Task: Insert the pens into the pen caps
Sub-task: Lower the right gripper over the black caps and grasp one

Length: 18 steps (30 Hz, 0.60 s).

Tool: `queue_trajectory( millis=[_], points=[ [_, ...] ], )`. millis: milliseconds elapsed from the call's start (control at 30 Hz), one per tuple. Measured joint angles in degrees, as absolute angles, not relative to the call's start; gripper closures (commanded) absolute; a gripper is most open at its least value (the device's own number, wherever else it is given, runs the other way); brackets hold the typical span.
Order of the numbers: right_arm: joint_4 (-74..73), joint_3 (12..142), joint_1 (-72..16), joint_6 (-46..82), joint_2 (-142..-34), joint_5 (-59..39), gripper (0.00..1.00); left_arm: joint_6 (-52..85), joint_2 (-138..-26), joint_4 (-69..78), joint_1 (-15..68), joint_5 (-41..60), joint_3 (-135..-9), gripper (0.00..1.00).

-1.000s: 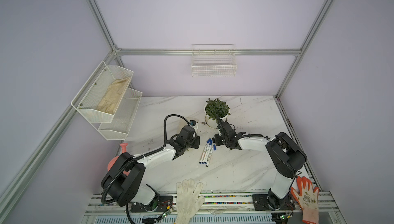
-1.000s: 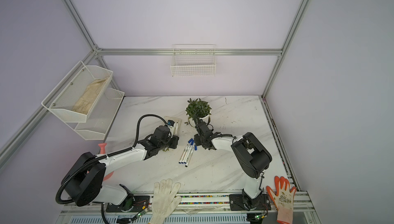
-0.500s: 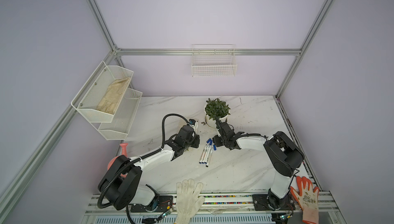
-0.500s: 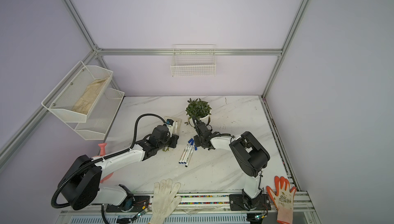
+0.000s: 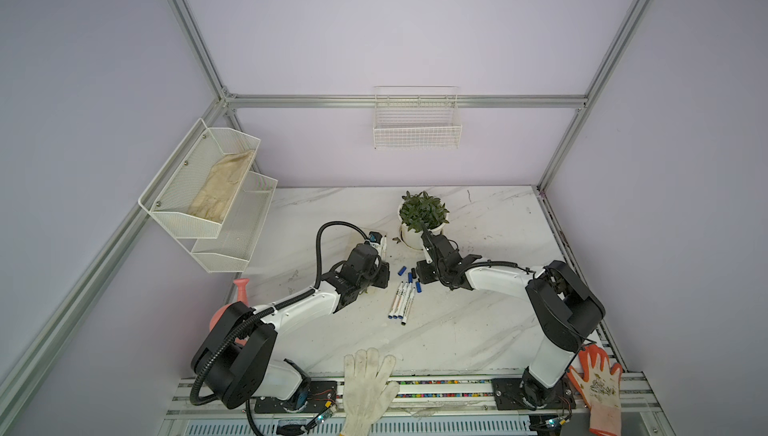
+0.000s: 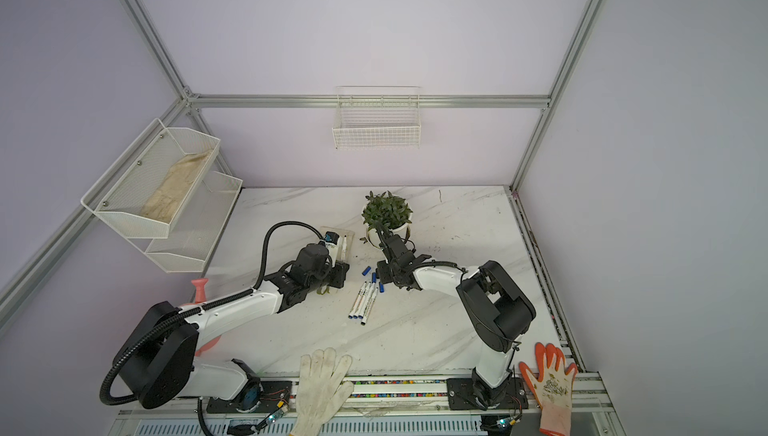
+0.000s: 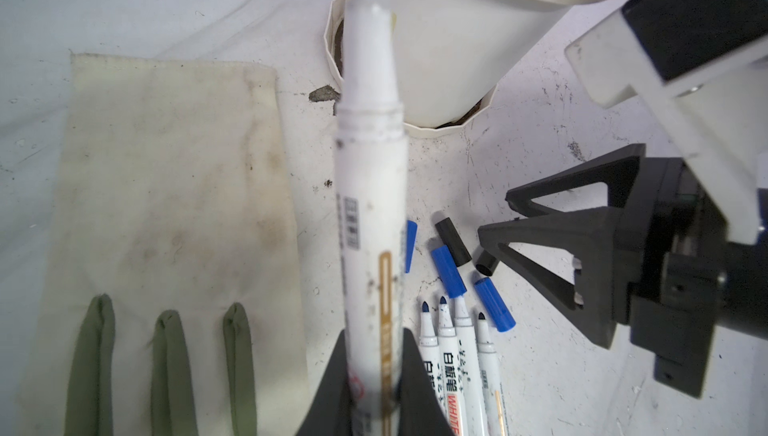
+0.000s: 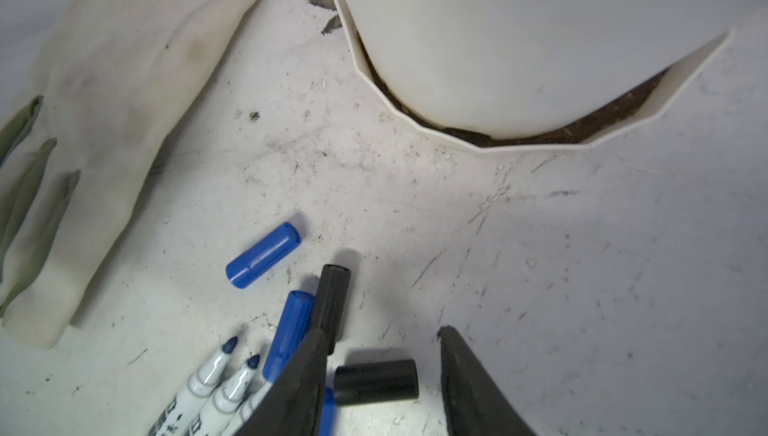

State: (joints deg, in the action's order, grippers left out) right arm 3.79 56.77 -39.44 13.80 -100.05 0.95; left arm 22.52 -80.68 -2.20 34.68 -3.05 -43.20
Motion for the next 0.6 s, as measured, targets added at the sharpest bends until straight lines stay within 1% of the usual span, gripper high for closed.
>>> queue_trajectory(
  millis=[133, 233, 600],
  points=[
    [5.7, 56.8, -39.4, 13.6, -100.0, 0.6, 0.45, 22.5, -81.1, -1.7, 34.7, -3.0, -43.2, 1.0],
    [6.3, 56.8, -39.5, 13.7, -100.0, 0.6, 0.43, 22.5, -82.4, -1.4, 34.7, -2.8, -43.2, 1.0],
    [6.5, 56.0, -39.9, 13.7, -101.1, 0.7, 0.42, 22.4, -82.8, -1.3, 34.7, -2.3, -43.2, 1.0]
  ],
)
